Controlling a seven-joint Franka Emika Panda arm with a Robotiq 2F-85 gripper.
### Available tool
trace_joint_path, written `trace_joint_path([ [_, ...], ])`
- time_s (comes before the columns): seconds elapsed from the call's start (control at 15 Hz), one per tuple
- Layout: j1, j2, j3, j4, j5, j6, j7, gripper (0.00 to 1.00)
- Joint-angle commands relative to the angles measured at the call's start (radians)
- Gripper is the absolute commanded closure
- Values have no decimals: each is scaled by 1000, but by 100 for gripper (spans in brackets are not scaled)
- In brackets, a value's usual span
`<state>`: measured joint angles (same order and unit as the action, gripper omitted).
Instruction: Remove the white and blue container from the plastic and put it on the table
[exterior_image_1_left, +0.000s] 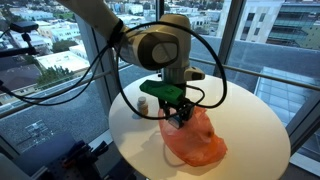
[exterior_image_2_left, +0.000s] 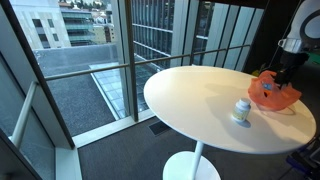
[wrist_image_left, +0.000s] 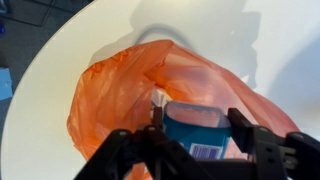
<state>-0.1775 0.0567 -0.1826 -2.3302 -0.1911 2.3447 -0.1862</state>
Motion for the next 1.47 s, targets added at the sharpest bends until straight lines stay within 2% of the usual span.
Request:
trace_joint_path([
  [0.0, 1, -89, 3, -12, -5, -17, -12, 59],
  [0.4, 28, -148, 29, -6, 9, 10, -17, 59],
  [0.8, 82, -186, 86, -17, -15, 39, 13, 59],
  [1.13, 119, -172, 122, -28, -16, 64, 7, 59],
  [1.4, 117, -136, 121, -47, -17, 82, -5, 59],
])
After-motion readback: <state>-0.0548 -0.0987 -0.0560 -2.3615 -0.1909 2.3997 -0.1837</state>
